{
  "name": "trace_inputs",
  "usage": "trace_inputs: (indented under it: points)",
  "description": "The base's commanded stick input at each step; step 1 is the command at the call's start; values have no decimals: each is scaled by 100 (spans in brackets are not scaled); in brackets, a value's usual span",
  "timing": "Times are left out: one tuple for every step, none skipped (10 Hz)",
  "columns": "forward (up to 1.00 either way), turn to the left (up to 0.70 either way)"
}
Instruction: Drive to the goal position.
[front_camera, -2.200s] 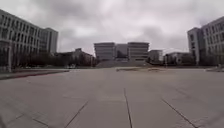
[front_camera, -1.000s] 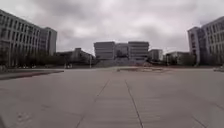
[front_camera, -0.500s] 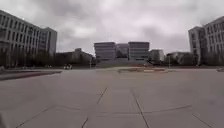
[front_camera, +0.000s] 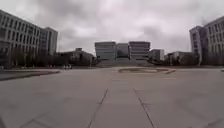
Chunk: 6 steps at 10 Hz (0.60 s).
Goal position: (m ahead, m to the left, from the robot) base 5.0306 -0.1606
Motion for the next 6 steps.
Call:
trace_inputs:
  points:
    - [100,0]
    - [100,0]
    - [100,0]
    - [100,0]
    - [100,0]
    - [100,0]
